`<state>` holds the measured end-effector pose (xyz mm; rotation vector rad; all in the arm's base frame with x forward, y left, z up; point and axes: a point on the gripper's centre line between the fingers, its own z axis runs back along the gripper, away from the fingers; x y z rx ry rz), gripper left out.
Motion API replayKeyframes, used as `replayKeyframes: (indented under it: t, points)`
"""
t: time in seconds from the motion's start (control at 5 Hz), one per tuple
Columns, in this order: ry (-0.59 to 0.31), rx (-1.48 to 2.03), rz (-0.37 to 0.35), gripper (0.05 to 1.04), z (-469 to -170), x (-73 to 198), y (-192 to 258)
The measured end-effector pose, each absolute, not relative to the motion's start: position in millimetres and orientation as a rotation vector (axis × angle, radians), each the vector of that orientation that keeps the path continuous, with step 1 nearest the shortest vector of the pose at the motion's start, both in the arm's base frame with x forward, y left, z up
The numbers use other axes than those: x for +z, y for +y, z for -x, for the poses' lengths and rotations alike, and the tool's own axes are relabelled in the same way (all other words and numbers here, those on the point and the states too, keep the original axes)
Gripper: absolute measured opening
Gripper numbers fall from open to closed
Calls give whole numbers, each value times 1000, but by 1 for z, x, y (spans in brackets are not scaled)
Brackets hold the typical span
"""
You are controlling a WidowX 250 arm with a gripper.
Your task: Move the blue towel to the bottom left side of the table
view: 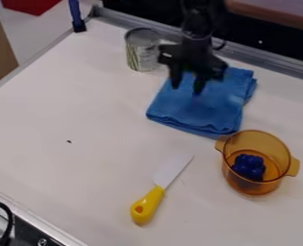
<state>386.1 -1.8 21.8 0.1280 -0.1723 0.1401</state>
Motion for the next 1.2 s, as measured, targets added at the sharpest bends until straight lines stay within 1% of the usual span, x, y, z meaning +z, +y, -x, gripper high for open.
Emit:
replayKeyframes:
  t: [0.2,0.4,0.6,0.8,1.0,1.2]
  points:
    - [-160,118,-136,174,-393,14,-15]
    - [-138,24,-158,58,-395,0,-15]
    - [-152,3,-176,53,-397,-12,-14]
    - [-141,-20,-148,53,-397,-14,-13]
    - [-139,-148,-141,53,-398,-15,-8]
    - [-157,-335,-216,52,-395,-22,-5]
